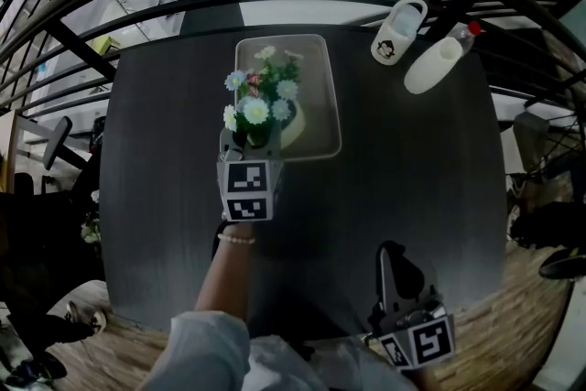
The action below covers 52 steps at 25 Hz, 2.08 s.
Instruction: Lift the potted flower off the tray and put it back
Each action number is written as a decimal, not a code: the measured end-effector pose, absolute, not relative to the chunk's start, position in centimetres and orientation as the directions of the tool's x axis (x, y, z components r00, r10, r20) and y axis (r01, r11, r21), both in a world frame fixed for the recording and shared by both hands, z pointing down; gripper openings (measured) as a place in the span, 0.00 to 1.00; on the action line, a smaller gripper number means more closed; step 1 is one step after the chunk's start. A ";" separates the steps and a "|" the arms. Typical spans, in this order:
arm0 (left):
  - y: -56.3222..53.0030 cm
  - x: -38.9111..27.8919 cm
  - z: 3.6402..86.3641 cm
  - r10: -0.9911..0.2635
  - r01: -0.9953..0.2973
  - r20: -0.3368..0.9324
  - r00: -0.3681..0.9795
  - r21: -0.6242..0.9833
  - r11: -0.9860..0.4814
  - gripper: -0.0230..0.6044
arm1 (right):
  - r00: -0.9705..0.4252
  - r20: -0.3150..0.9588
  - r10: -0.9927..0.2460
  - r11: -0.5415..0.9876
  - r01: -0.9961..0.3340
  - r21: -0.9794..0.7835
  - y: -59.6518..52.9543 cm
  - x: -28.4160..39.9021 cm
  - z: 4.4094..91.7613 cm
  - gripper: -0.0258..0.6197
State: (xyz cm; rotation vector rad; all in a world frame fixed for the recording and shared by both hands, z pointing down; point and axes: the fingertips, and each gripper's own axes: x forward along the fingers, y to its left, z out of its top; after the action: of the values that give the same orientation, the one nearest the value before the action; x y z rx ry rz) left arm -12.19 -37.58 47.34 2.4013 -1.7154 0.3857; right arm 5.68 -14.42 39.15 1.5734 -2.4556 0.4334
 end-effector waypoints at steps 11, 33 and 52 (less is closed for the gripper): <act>-34.8 -13.6 43.7 -0.921 -0.953 0.276 0.275 -0.044 -0.298 0.28 | -0.449 0.256 -0.856 0.430 -0.894 -0.129 -14.6 5.2 37.2 0.04; -23.5 -12.6 34.1 -0.930 -0.937 0.210 0.303 -0.111 -0.330 0.27 | -0.546 0.117 -0.830 0.537 -0.838 -0.098 -13.7 3.9 32.4 0.04; -15.8 -13.3 29.0 -0.963 -0.963 0.168 0.213 -0.133 -0.236 0.27 | -0.599 0.059 -0.798 0.596 -0.800 -0.065 -13.7 4.3 30.6 0.04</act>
State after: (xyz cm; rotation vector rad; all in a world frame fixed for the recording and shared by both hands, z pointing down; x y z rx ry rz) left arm -13.27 -15.84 28.96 2.4462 -1.9416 0.3393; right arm 4.34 -13.70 30.56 1.3954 -2.7853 0.1320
